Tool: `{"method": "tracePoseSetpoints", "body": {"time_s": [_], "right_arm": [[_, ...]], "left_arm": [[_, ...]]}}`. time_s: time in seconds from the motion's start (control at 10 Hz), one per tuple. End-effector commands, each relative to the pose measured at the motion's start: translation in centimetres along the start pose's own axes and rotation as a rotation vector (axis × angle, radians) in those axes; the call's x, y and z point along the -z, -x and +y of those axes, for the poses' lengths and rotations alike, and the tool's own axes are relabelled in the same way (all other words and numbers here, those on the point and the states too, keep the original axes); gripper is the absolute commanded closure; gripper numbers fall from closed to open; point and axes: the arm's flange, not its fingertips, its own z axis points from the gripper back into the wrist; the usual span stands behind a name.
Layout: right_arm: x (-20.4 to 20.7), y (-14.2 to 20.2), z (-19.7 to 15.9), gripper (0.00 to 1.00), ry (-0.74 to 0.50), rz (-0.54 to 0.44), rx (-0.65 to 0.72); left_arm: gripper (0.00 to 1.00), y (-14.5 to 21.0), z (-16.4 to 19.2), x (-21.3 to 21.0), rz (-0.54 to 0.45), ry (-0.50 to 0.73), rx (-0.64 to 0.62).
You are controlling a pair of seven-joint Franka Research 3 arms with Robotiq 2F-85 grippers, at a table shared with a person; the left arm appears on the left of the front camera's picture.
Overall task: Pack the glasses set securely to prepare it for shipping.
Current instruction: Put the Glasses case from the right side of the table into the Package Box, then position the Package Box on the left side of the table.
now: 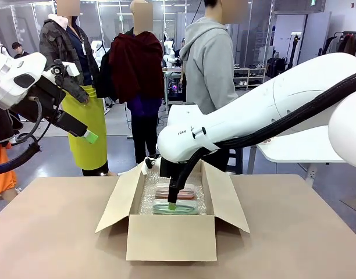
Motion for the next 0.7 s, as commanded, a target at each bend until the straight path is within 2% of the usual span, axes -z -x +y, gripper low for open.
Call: {"method": "tracePoseSetpoints", "body": {"time_s": [0.0,0.6], "right_arm": [[0.29,-0.05,0.02,0.00,-0.006,-0.002,-0.005],[0.29,-0.05,0.02,0.00,-0.006,-0.002,-0.005]], "left_arm": [[0.00,0.11,0.08,-0.11,-0.019,0.010,0.004],[0.00,0.11,0.08,-0.11,-0.019,0.010,0.004]]}}
